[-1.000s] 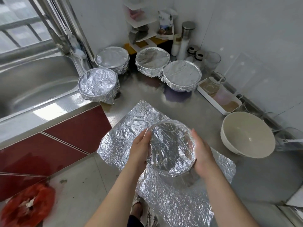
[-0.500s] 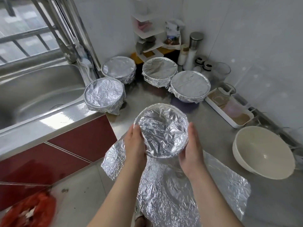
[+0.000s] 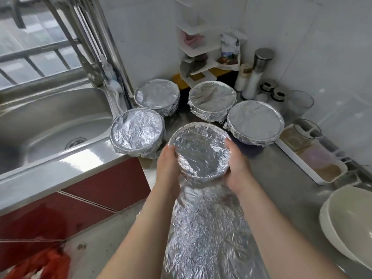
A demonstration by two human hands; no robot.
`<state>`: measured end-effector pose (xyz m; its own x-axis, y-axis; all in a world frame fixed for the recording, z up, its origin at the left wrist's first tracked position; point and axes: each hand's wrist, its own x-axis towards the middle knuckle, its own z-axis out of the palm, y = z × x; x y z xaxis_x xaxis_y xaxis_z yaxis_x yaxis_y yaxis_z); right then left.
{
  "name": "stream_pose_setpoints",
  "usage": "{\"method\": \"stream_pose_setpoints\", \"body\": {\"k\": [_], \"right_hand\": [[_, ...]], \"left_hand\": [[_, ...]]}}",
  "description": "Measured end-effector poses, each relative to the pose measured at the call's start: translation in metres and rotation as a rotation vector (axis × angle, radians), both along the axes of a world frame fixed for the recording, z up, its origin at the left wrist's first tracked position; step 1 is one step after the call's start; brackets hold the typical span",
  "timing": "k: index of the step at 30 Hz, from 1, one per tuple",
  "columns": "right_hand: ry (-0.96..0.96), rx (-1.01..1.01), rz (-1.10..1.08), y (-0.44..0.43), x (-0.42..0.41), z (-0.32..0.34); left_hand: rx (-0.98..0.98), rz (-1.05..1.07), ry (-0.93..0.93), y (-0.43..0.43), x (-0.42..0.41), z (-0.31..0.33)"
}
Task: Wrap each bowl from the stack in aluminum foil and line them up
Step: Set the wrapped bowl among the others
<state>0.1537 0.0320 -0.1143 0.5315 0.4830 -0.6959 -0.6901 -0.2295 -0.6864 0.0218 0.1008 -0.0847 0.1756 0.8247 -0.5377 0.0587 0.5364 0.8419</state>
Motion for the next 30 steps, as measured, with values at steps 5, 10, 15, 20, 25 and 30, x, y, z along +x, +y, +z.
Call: {"method": "stream_pose_setpoints", "body": {"k": [5,10,15,20,25,30], "right_hand": [[0.070,0.176,-0.016,0.042,0.021,-0.007],[-0.022,0.113,-0.009,0.062,0.037,-0.010],[-0.208,-0.184,0.124,0.038,0.034,-0.003],[-0.161,-0.238,0.250,0.009,0.014,0.002],[-0.033,-0.047,0.128,0.013,-0.005,0.004],[-0.025,-0.004,-0.046,0.020,0.000,0.009]], "left_hand": [[0.000,0.000,0.008,0.035,0.017,-0.008],[0.039,0.055,0.065,0.058,0.028,-0.033],[0.002,0.046,0.021,0.047,0.017,-0.026],[0.004,-0.036,0.051,0.035,0.011,-0.035],[-0.027,-0.044,0.026,0.027,0.014,-0.032],[-0.110,-0.063,-0.042,0.020,0.015,-0.028]]}}
